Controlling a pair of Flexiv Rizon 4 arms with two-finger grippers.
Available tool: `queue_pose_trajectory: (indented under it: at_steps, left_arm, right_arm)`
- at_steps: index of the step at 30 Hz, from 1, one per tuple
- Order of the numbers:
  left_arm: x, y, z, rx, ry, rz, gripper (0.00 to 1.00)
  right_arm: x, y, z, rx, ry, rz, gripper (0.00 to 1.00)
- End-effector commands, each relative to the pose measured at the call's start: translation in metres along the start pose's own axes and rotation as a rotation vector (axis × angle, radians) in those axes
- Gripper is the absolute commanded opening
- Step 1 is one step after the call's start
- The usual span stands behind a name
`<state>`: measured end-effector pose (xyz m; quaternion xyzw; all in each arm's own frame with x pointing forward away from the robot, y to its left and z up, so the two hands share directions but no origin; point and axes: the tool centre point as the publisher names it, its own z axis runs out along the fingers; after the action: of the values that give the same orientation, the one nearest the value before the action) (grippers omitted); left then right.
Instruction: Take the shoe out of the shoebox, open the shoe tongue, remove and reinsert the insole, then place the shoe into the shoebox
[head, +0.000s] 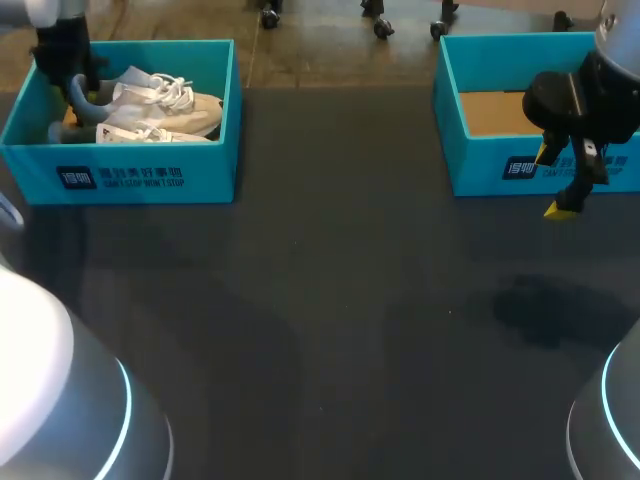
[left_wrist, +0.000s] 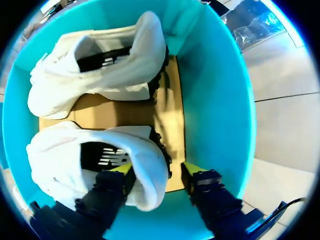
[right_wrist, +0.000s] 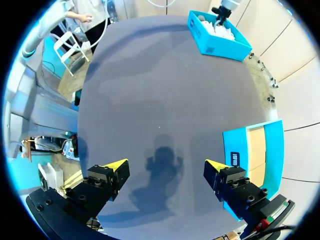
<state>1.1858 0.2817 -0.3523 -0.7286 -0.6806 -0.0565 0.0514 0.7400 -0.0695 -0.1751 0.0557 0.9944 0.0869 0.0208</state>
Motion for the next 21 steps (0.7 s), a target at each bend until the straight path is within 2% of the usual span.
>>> queue_pose_trajectory:
  at_steps: [1,2,3,12,21]
  left_arm:
    - [0.002,-0.013,-0.023,-0.007,-0.026,0.012,0.93]
    - [0.002,-0.015,-0.028,-0.007,-0.029,0.018,0.98]
    - [0.001,-0.017,-0.032,-0.022,-0.036,0.02,1.0]
    - [0.0,-0.04,-0.06,-0.007,-0.1,0.046,1.0]
    - [0.002,-0.053,-0.074,0.023,-0.113,0.071,1.0]
  right_arm:
    - [-0.001,0.001,0.001,0.004,0.002,0.001,1.0]
    - [-0.001,0.001,0.001,0.004,0.002,0.001,1.0]
    - [-0.001,0.001,0.001,0.004,0.002,0.001,1.0]
    - [-0.001,0.001,0.001,0.004,0.002,0.001,1.0]
    - [-0.001,0.001,0.001,0.004,0.002,0.001,1.0]
